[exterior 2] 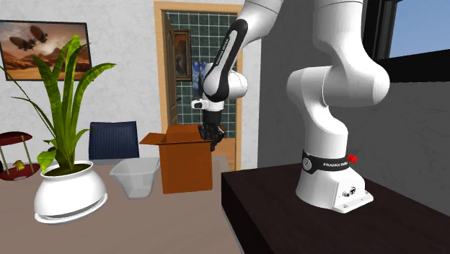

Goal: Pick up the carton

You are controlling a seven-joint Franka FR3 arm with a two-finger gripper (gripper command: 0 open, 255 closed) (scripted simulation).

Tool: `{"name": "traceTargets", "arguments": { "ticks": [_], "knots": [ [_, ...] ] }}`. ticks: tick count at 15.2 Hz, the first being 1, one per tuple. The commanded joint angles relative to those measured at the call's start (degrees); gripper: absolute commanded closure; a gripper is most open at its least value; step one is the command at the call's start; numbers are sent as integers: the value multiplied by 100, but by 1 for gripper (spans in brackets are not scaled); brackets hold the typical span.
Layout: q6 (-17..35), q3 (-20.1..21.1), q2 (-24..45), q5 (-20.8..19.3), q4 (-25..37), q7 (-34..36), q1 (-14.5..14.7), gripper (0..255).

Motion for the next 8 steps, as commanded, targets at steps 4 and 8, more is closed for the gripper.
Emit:
{"name": "traceTargets", "arguments": {
  "ticks": [4, 8],
  "knots": [
    [-707, 619, -1238, -2947, 129, 2040, -1102, 255],
    [-1252, 1190, -1775, -3467, 217, 2400, -1680, 255]
  ]
}}
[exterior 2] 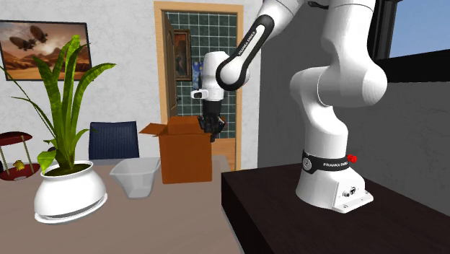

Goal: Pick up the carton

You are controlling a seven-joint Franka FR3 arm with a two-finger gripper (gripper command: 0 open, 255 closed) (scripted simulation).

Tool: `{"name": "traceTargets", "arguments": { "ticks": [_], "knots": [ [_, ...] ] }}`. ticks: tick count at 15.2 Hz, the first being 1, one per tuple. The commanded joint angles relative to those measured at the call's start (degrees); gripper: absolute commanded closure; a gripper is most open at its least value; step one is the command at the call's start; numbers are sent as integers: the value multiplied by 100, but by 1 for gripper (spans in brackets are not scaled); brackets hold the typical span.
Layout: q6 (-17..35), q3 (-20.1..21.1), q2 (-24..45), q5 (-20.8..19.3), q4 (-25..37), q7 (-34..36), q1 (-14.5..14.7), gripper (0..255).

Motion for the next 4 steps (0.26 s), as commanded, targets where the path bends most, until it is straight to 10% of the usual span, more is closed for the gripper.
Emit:
{"name": "traceTargets", "arguments": {
  "ticks": [1, 4],
  "knots": [
    [-268, 254, -251, -209, 45, 149, -237, 255],
    [-414, 373, -379, -280, 71, 199, -339, 255]
  ]
}}
